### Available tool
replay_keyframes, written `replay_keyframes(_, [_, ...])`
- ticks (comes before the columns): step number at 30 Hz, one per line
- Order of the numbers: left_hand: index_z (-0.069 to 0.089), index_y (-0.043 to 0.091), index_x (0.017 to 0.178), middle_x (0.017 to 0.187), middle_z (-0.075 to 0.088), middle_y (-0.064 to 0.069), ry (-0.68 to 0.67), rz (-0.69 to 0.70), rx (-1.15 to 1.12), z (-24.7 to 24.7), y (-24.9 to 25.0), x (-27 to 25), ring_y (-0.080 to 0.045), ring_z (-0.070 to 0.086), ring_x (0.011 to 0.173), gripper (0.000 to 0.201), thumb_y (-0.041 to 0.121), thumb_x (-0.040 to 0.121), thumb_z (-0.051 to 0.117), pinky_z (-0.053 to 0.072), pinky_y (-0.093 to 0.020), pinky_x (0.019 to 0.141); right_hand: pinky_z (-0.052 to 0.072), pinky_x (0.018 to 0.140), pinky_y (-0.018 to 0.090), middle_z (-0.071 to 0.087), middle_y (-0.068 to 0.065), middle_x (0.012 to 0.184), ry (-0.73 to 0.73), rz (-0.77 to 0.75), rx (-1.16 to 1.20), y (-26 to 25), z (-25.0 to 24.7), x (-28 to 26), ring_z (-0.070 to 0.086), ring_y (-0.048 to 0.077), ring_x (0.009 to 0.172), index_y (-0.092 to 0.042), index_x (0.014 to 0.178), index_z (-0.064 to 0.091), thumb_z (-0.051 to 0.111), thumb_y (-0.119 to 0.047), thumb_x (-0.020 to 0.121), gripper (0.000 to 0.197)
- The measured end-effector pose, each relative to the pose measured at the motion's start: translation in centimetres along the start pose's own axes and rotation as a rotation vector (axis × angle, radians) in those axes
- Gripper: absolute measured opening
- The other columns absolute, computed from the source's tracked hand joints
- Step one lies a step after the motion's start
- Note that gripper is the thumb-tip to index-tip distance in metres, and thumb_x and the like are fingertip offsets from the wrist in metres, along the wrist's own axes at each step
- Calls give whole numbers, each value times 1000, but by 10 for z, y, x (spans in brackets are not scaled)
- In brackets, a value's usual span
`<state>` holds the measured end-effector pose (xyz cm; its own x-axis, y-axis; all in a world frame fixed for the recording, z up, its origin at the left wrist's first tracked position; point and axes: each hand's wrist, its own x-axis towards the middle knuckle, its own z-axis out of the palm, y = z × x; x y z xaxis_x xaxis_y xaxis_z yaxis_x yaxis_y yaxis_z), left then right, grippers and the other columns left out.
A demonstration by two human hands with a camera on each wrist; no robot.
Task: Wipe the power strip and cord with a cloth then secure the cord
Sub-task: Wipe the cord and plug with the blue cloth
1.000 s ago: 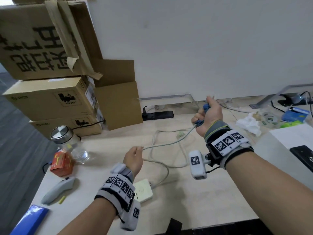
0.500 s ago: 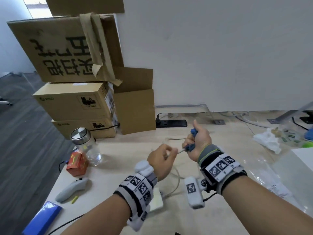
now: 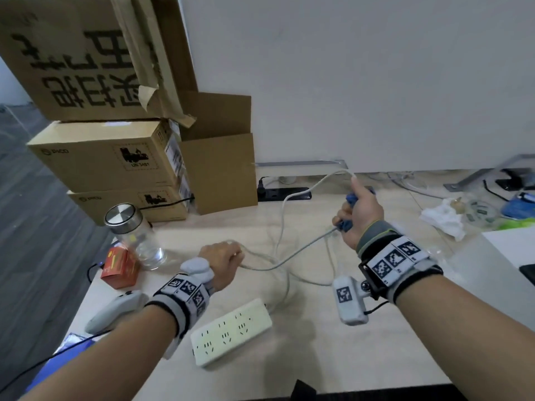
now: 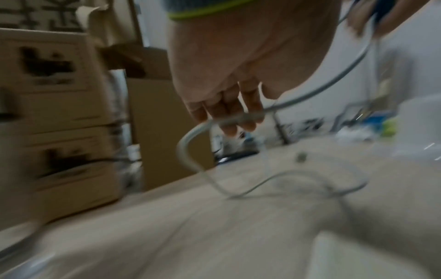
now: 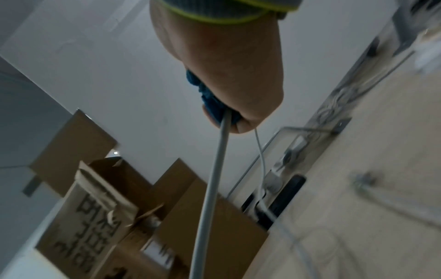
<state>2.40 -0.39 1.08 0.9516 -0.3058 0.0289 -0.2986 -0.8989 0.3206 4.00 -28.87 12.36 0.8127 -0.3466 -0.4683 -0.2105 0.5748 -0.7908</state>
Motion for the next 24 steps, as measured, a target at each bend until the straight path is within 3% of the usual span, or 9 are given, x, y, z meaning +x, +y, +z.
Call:
replay_keyframes(2, [61, 26, 104, 99, 69, 3, 37, 84, -207, 4, 38, 5, -20, 62, 90, 30, 42, 93, 38, 49, -35, 82, 23, 46, 26, 24, -5, 47, -22, 15, 51, 15, 12, -7, 17, 14, 40, -19, 62, 37, 60, -46, 87, 44])
replay_keyframes(4, [58, 24, 114, 98, 68, 2, -13, 78, -456, 6, 83, 6, -18, 61, 89, 32, 41, 95, 38, 49, -33, 81, 23, 45, 25, 22, -5, 48, -51, 41, 84, 30, 22, -13, 16, 14, 40, -19, 62, 36, 60, -47, 86, 44])
replay_keyframes(7, [62, 20, 85, 67, 59, 6, 41, -53, -665, 3, 128, 8, -17, 55, 67, 36, 44, 96, 37, 43, -32, 62, 23, 43, 25, 23, -4, 48, -63, 81, 53, 44, 30, -21, 17, 14, 39, -17, 62, 37, 62, -46, 86, 44])
replay_keyframes(9, [48, 17, 61, 51, 43, 4, 114, -38, -569, 1, 128, 8, -18, 44, 54, 50, 52, 93, 36, 31, -31, 52, 25, 43, 26, 24, -3, 48, -56, 106, 3, 44, 28, -24, 19, 15, 38, -16, 66, 39, 61, -44, 87, 41])
replay_keyframes(14, [32, 19, 52, 45, 40, 4, 97, 195, -158, -1, 70, 2, -25, 39, 47, 58, 62, 87, 17, 30, -30, 57, 24, 44, 23, 25, -5, 44, 50, 99, -34, 22, 8, -12, 20, 14, 33, -17, 65, 40, 58, -40, 88, 37])
replay_keyframes(17, [41, 20, 59, 57, 60, -1, 4, 117, 63, -3, 25, -14, -29, 52, 55, 67, 70, 85, 3, 40, -32, 65, 24, 43, 21, 24, -3, 46, 131, 68, -12, -5, -11, -1, 19, 14, 33, -16, 67, 42, 59, -38, 88, 35])
replay_keyframes(19, [48, 22, 70, 78, 69, -4, -106, 16, 178, -11, 9, -22, -27, 58, 67, 61, 63, 93, 8, 40, -31, 69, 26, 41, 20, 24, -3, 48, 131, 36, -14, -14, -16, 2, 18, 15, 34, -16, 70, 43, 59, -38, 88, 33])
replay_keyframes(22, [54, 29, 113, 109, 65, -2, -335, -83, 371, -20, 15, -14, -25, 59, 91, 36, 38, 102, 21, 41, -33, 83, 25, 44, 23, 26, -3, 50, 110, -13, -12, -10, -10, -1, 20, 15, 38, -16, 71, 43, 59, -44, 86, 36])
replay_keyframes(24, [50, 37, 120, 114, 65, 0, -359, -85, 330, -17, 25, -9, -26, 61, 100, 35, 44, 99, 23, 46, -36, 88, 23, 46, 24, 27, -4, 50, 81, -10, 10, -4, -3, -4, 19, 15, 39, -17, 68, 41, 58, -50, 85, 40])
